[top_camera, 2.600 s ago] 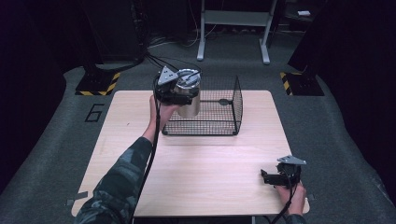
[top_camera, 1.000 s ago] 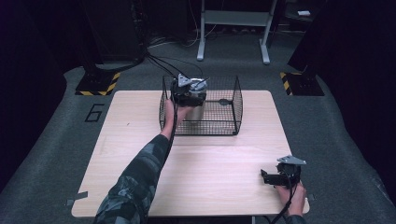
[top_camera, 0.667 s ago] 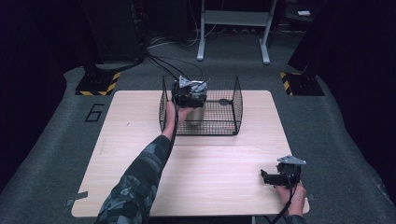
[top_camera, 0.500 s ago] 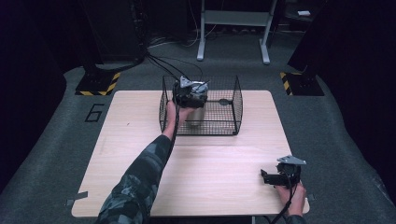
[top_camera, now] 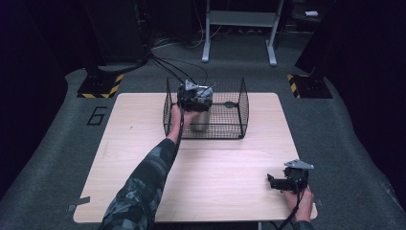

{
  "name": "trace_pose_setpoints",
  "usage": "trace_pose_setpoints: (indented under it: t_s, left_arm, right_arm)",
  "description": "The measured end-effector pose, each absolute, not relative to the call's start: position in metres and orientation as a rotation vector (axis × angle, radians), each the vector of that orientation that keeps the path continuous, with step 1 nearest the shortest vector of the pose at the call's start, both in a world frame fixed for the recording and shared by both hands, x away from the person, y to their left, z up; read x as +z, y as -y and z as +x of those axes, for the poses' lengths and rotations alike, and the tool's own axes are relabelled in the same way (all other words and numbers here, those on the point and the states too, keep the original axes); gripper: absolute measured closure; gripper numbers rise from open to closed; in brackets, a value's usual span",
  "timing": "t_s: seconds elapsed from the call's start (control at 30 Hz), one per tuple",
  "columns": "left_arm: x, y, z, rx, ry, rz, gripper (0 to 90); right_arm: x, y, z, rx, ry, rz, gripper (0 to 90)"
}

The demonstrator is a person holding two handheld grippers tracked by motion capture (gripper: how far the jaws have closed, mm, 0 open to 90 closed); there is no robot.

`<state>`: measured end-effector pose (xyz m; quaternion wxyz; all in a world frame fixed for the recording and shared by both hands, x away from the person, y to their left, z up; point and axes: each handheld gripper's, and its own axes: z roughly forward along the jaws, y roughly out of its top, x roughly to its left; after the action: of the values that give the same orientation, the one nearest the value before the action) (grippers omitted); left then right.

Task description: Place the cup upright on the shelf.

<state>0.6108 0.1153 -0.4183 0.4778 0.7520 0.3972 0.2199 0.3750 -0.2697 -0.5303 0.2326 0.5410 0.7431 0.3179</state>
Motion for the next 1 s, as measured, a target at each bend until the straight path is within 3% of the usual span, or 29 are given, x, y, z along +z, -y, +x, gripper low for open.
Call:
trace_pose_setpoints:
  t_s: [1.0]
  left_arm:
    - [-0.420,-0.121,0.600,0.533,-0.937,1.913,3.7]
  right_arm:
    - [-0.530,0.270,0.375,0.873,-2.041,1.487,0.2]
